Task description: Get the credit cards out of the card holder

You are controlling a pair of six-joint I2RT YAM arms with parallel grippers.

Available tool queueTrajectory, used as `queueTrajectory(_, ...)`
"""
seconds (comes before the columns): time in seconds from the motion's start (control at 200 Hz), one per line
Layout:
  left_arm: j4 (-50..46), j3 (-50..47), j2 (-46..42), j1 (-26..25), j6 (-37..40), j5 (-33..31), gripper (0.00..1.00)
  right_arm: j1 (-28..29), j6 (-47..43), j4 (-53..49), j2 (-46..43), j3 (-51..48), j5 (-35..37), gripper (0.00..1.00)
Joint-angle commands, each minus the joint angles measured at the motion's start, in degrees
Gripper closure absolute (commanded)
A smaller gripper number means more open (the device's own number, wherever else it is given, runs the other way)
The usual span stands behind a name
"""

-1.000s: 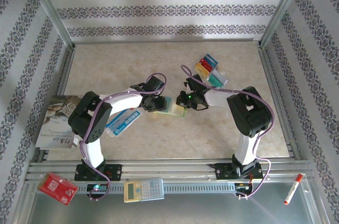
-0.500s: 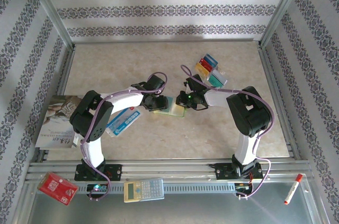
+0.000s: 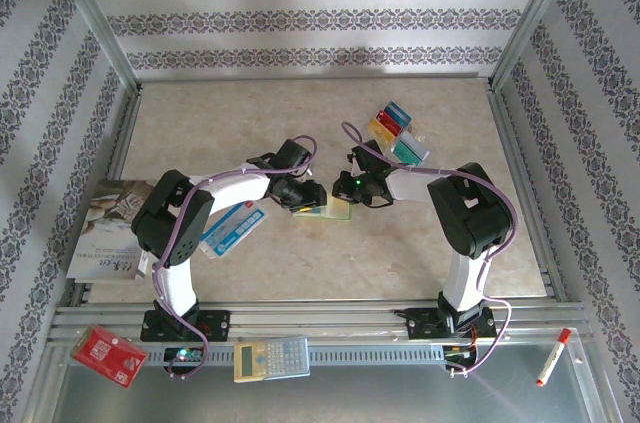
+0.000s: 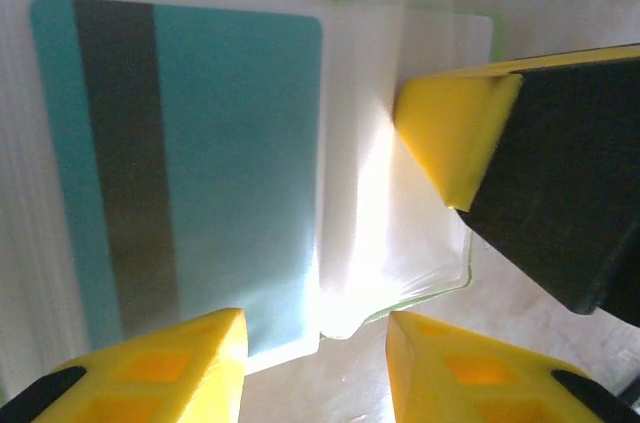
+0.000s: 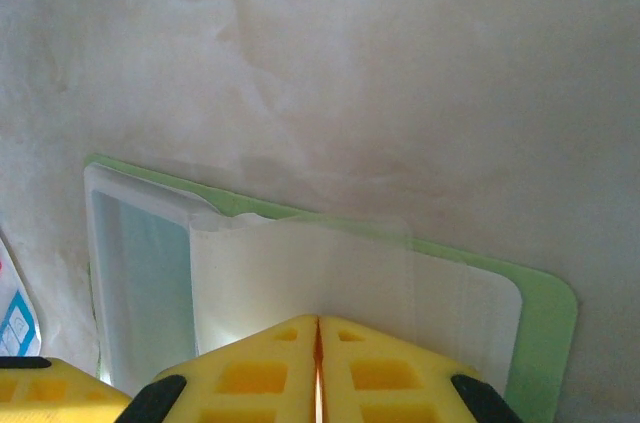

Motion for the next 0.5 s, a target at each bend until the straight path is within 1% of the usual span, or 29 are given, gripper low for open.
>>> queueTrajectory(0.0, -0.74, -0.20, -1.09, 0.55, 1.54, -0.58, 0.58, -0.16, -0.70, -2.92, 2.33, -0.97, 0.86, 0.88)
queueTrajectory(0.095, -4.16, 0.81, -3.07, 0.73, 3.79, -4.61, 0.57, -0.22, -0.79, -2.95, 2.28, -1.10, 0.87, 0.88)
queueTrajectory(0.25, -6.82, 0.95, -3.72, 1.13, 4.26, -9.89, 0.55, -0.26, -0.65, -2.88, 2.71, -1.11, 0.91, 0.88)
queueTrajectory(0.335, -7.87, 1.08, -2.36, 1.16, 3.73, -10.53, 0.55, -0.22, -0.52, -2.86, 2.86, -0.97, 0.75, 0.88)
queueTrajectory(0.495, -7.03, 0.80, -0.61, 1.15, 2.90, -9.76, 0.53, -0.24, -0.61, -2.97, 2.86, -1.03, 0.73, 0.88)
